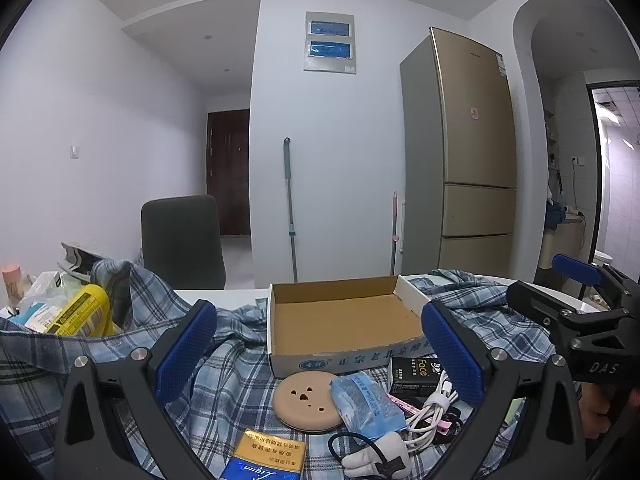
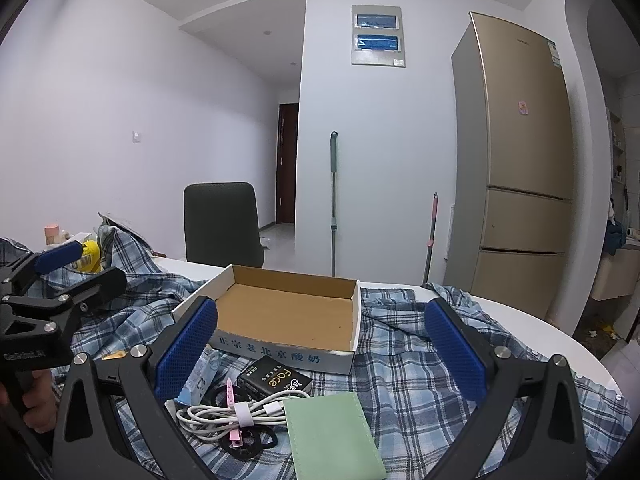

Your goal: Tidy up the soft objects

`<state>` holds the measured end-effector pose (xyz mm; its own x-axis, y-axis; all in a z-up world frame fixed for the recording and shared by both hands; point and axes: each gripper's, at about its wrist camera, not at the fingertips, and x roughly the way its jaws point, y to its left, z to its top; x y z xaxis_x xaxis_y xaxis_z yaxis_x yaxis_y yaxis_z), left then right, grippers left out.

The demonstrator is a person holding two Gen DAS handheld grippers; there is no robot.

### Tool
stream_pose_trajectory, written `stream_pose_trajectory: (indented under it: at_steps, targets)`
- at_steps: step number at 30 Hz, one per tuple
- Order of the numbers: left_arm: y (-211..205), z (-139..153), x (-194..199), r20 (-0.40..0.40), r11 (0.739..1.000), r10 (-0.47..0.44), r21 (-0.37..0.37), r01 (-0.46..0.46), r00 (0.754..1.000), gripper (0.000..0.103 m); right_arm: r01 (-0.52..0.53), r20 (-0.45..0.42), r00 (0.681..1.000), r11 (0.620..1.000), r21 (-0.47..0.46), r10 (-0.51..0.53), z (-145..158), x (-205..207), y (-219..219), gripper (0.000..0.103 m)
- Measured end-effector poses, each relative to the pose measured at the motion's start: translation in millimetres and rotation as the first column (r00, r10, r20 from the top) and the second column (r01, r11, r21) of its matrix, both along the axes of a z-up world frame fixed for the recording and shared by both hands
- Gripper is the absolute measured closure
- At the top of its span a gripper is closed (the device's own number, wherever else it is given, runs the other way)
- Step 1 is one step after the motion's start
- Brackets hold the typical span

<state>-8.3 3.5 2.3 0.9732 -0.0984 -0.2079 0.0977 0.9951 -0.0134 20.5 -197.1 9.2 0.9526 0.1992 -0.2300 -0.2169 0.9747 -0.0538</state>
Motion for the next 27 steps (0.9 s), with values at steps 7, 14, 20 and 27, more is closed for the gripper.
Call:
stream_pose_trajectory:
  at_steps: [7,14,20,27]
  targets:
    - [6,5,-1,0.002,1.0,0.006,-0.027,-0.006,1.0,0.0,-0.006,-0.008,1.0,1.0,0.009,0.007,4,-1,-2,0.0]
    - [10,17,-4,-0.045,0.999,0.016,-0.029,-0.017,0.999,0.0,-0.022,-0.066,0.998,0.999,0.034,0.024,16,3,-10,0.0]
    - [17,29,-1,-0.159,0.998,0.045,-0.025,-0.049,0.986,0.0,-0.041,-0.231,0.971,0.997,0.068,0.055,13,24,-19,0.008]
    - [29,14,3,-0.281,0.998,0.06,-0.006,-0.065,0.958,0.006,-0.085,-0.495,0.868,0.995,-0.044,0.052,-28,58,-13,0.022]
